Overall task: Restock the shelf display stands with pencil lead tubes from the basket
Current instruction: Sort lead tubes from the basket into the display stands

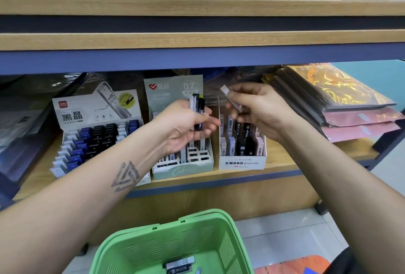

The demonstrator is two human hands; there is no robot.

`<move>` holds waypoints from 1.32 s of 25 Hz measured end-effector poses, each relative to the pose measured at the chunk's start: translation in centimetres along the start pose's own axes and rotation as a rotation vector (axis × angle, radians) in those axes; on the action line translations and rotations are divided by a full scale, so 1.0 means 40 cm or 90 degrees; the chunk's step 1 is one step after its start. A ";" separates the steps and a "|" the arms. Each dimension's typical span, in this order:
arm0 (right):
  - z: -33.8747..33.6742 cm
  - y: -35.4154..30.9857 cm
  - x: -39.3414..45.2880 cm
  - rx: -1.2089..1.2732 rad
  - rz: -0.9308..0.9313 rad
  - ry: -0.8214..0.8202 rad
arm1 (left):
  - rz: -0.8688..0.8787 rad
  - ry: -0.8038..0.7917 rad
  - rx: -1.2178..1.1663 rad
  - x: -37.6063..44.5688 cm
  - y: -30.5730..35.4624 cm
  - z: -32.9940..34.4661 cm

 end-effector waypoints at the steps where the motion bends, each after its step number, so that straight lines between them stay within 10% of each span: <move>1: -0.009 -0.003 -0.001 -0.037 -0.008 -0.005 | 0.019 0.019 0.002 0.003 0.008 -0.007; 12: -0.023 0.005 -0.009 0.071 0.062 0.040 | 0.018 0.033 0.003 0.011 -0.024 0.004; 19: -0.034 0.011 0.001 -0.653 -0.124 0.186 | -0.024 0.062 -0.013 0.017 -0.019 0.000; 33: 0.070 0.081 0.009 -0.874 -0.084 0.169 | -0.088 -0.039 -0.074 0.002 -0.024 -0.004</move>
Point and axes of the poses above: each hand's wrist, its own x-axis towards the middle knuckle, its own z-axis out of the palm, y = z × x, the point moved 3 cm from there along x, towards the middle knuckle, and after that the axes turned 7 degrees about -x, right-handed, at the moved point
